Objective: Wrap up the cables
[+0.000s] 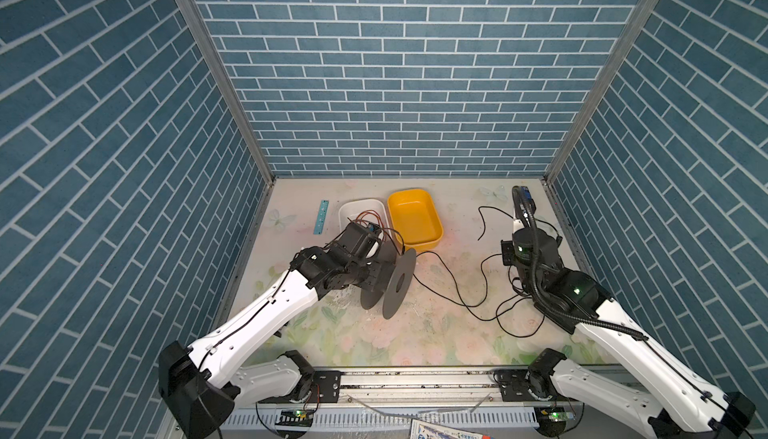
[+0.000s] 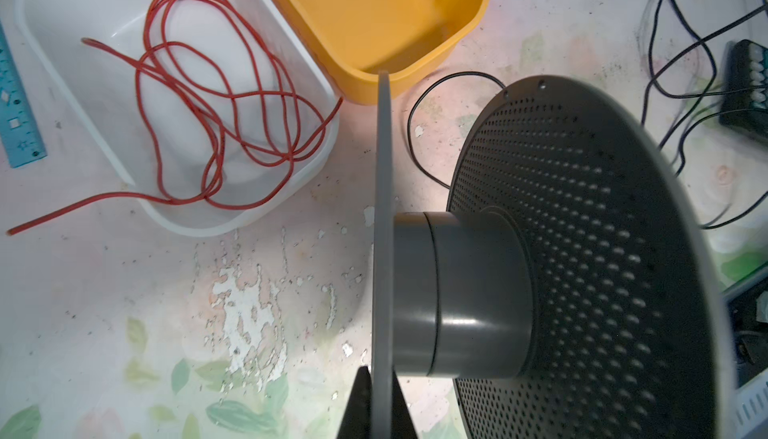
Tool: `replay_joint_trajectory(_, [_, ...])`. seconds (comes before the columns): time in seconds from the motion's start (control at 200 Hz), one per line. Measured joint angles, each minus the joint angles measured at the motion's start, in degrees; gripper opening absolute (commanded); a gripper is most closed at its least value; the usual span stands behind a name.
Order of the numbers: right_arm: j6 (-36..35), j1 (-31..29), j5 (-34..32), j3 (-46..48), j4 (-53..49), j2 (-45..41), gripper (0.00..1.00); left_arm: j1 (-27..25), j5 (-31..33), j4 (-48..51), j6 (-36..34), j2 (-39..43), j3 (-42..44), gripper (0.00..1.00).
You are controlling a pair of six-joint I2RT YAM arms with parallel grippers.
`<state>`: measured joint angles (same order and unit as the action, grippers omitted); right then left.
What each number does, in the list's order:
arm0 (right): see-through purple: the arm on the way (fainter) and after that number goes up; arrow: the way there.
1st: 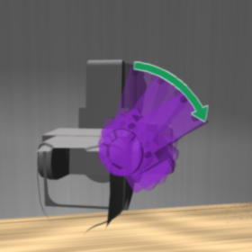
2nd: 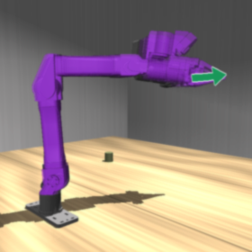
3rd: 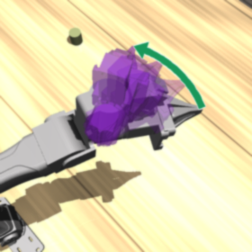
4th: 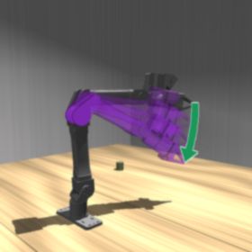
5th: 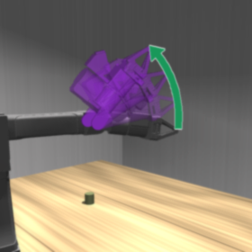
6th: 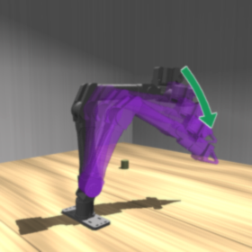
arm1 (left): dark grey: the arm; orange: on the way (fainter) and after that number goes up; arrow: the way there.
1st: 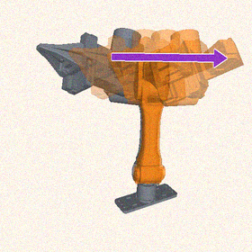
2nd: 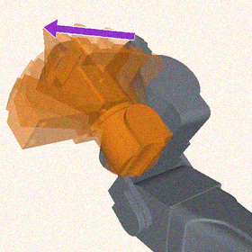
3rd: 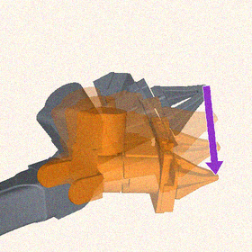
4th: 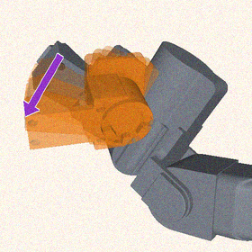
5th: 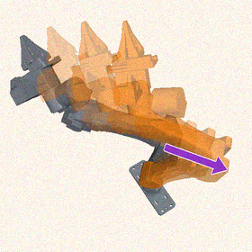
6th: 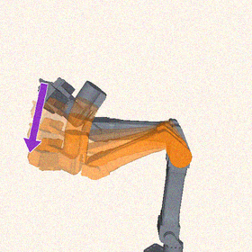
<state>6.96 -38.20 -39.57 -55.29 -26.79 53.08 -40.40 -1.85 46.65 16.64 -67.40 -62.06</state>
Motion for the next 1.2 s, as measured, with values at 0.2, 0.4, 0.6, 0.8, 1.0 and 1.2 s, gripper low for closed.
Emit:
replay_joint_trajectory(0.2, [-1.6, 2.2, 13.0, -0.9, 1.4, 1.6, 0.0, 0.0, 0.4, -2.5, -1.8, -4.1, 0.8, 0.0])
replay_joint_trajectory(0.4, [-1.9, 2.2, 28.2, -0.8, 3.6, -0.5, 0.0, 0.0, 1.8, -4.5, -3.8, -5.8, 0.1, 0.13])
replay_joint_trajectory(0.6, [-1.9, 2.2, 35.5, -0.7, 3.4, -0.2, 0.0, 0.0, 2.5, -5.2, -5.2, -7.5, -0.7, 0.33])
replay_joint_trajectory(0.8, [-1.8, 2.2, 40.9, -0.2, 2.8, -0.5, 0.0, 0.0, 2.2, -5.8, -4.7, -6.4, -0.7, 0.68])
replay_joint_trajectory(1.0, [-1.3, 2.2, 47.8, -0.2, 1.2, -0.8, 0.0, 0.0, 2.0, -5.5, -3.3, -1.5, -0.5, 0.86])
replay_joint_trajectory(1.2, [-0.2, 1.6, 54.7, -0.2, 0.4, 0.3, 0.0, 0.0, 1.6, -4.3, -1.1, 6.7, 3.5, 0.88])
